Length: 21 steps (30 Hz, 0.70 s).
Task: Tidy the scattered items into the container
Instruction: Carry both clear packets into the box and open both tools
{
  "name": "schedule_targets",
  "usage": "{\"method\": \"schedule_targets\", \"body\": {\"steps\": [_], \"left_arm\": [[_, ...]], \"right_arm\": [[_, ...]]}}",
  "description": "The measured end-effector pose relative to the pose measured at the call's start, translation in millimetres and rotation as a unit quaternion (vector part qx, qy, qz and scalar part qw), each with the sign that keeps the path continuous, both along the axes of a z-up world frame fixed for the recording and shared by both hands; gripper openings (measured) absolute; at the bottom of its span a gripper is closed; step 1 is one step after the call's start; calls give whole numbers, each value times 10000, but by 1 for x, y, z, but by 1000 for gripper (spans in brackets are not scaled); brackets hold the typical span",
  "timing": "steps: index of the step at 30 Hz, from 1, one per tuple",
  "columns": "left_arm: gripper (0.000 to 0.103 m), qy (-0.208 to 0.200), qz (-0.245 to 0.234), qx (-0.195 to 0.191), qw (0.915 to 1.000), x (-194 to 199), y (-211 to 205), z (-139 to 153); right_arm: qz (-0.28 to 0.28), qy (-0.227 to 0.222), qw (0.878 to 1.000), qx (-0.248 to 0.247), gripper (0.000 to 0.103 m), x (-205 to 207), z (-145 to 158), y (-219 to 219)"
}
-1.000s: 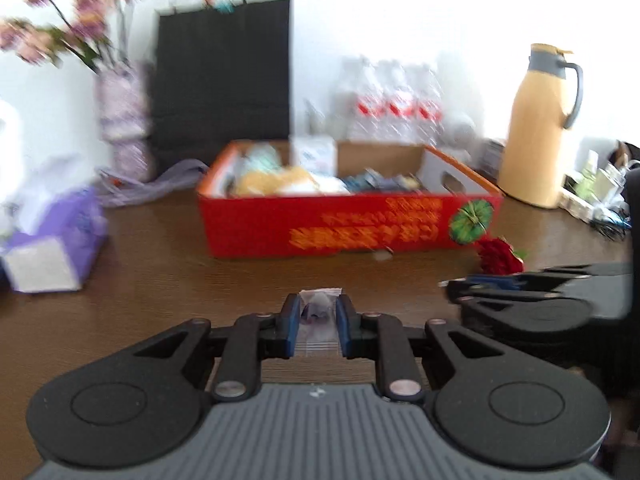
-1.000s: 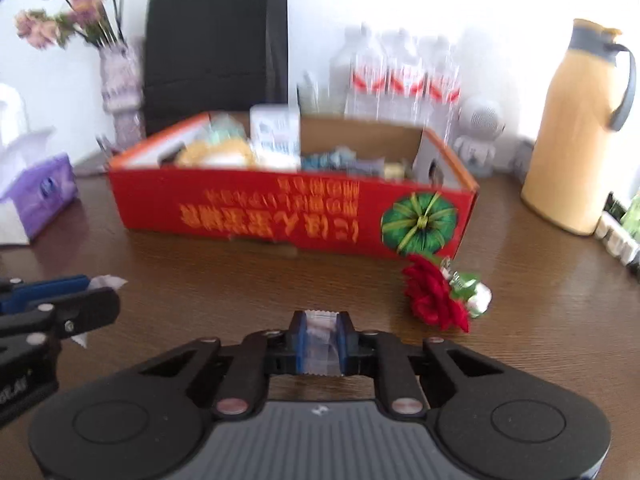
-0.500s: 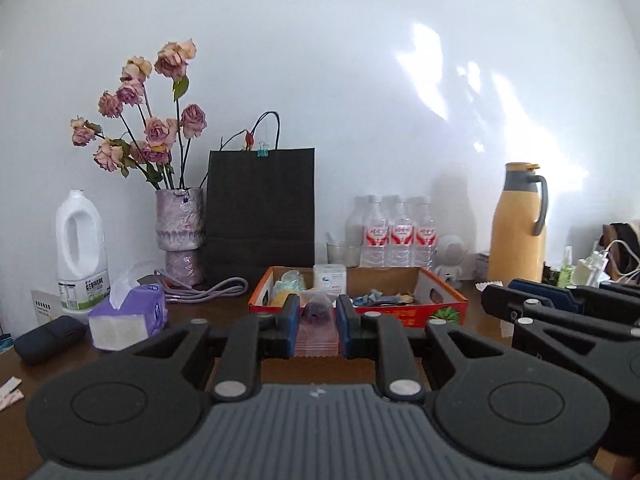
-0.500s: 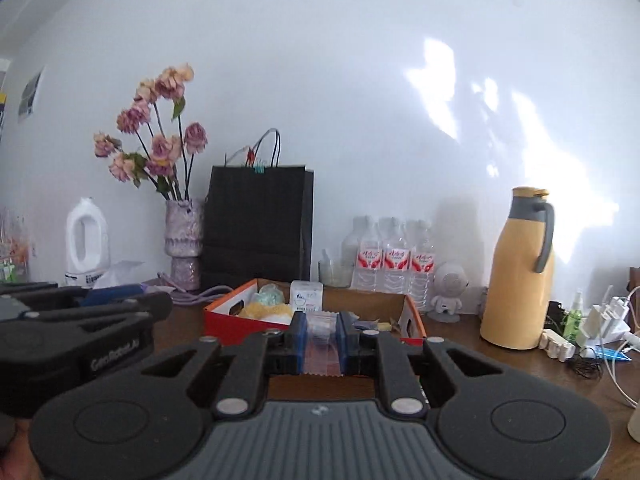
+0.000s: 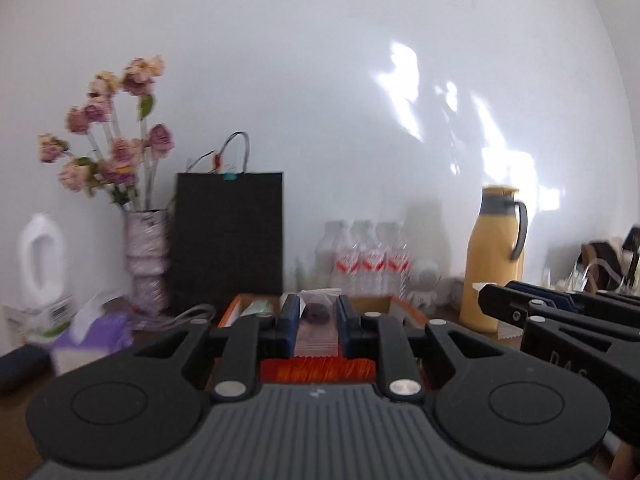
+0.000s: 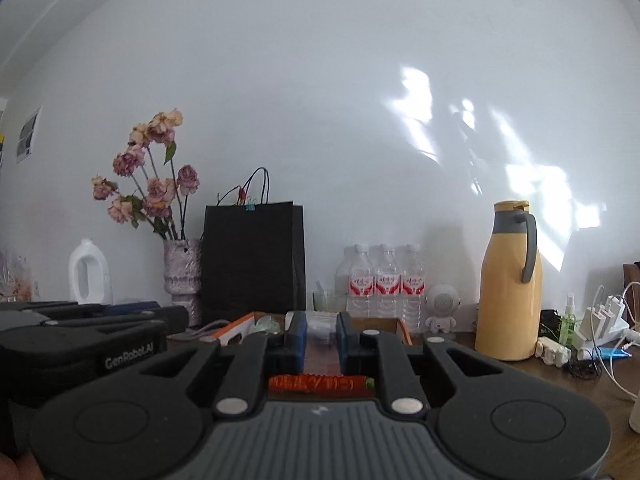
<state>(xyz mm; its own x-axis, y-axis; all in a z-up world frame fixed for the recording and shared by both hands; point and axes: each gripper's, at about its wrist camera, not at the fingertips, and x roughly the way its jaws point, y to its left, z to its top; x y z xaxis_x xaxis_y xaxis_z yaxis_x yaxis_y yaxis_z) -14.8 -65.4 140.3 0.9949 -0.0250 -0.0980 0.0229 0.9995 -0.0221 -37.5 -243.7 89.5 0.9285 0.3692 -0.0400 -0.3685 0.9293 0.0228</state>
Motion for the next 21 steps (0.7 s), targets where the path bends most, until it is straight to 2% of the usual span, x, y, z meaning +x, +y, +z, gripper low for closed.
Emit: {"method": "schedule_targets", "body": {"steps": [2,4,7,9,10,14,16,19,21], "left_arm": [[21,120,-203,-91,9997,49,10,37],[20,576,-499,-279,9967,105,20,75],[20,1517,-957,-510,9825,193,29,111],[20,2064,-1057,-374,9720,242,23,115],[20,2387,-1141,-316,9639,266,19,112],[20,3595,-1278,-179,9242,343,3,70],[20,4101,-1246,-149,9033,374,-2,40],[20,4662,-1207,-403,8755,408,1,0],[20,4854,-1223,-538,8640,423,0,-20]], "right_arm": [[109,1,9999,44,14,40,35,-3],[195,192,9996,-54,14,86,76,-2],[320,894,9955,-84,15,167,128,-3],[318,1409,9892,-239,15,224,148,0],[274,1733,9836,-428,14,253,152,5],[433,3258,9411,-787,15,355,137,26],[387,3636,9248,-1053,15,390,118,40],[326,4151,8986,-1385,15,428,78,55],[284,4466,8814,-1511,15,445,50,61]]}}
